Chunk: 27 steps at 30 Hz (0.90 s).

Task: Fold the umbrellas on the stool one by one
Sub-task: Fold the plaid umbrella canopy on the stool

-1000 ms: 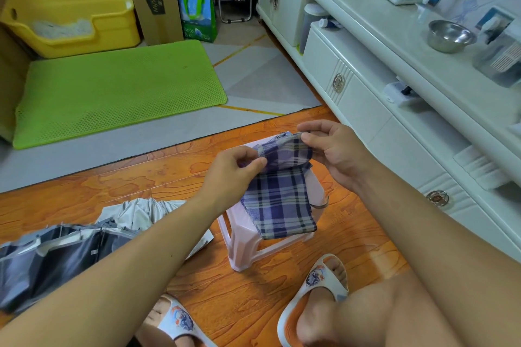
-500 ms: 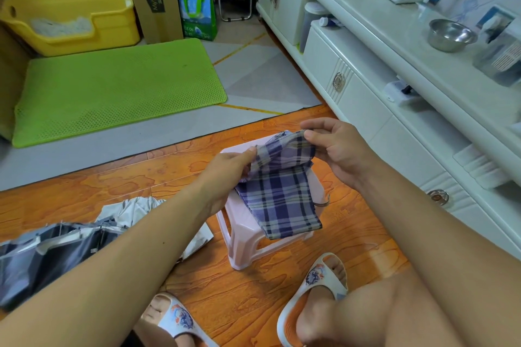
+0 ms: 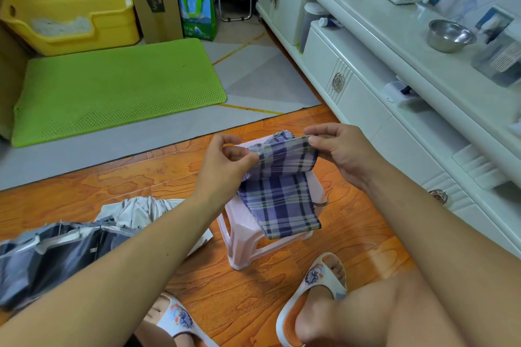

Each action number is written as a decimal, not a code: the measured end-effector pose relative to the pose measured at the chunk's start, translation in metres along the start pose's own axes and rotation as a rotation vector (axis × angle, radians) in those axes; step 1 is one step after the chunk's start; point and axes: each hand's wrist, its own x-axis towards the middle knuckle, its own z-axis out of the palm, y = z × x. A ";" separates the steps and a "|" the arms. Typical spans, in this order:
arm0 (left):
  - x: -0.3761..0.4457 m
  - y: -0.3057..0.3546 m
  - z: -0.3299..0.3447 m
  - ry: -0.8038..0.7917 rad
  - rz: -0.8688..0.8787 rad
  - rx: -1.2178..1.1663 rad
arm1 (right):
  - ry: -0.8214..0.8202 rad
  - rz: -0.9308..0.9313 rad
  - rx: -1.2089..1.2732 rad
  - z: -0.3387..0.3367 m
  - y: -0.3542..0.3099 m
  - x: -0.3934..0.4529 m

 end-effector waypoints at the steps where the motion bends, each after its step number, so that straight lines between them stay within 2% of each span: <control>1: 0.001 0.001 -0.001 -0.039 0.017 0.023 | -0.009 -0.005 -0.002 -0.001 0.000 0.000; 4: 0.006 0.002 -0.002 -0.114 0.095 0.157 | -0.031 -0.025 -0.028 -0.001 0.001 0.000; 7: 0.008 0.002 -0.004 -0.079 0.154 0.316 | -0.012 -0.059 -0.083 -0.002 0.002 0.000; 12: 0.006 -0.001 -0.004 -0.039 0.116 0.228 | 0.032 -0.061 -0.153 -0.004 0.004 0.000; 17: 0.009 -0.005 -0.004 -0.033 0.222 0.328 | 0.052 -0.050 -0.209 -0.002 0.003 0.000; 18: 0.010 -0.005 -0.004 -0.046 0.267 0.378 | 0.065 -0.085 -0.330 -0.003 0.002 0.000; 20: 0.009 -0.005 -0.003 -0.068 0.353 0.478 | 0.041 -0.251 -0.742 0.001 -0.002 -0.005; 23: 0.005 -0.006 -0.001 -0.091 0.441 0.559 | -0.148 -0.554 -1.159 0.017 0.001 -0.010; 25: 0.003 -0.009 -0.002 -0.123 0.453 0.585 | -0.245 -0.567 -1.289 0.026 0.009 -0.011; 27: -0.001 -0.013 -0.003 -0.156 0.471 0.618 | -0.267 -0.568 -1.260 0.026 0.015 -0.013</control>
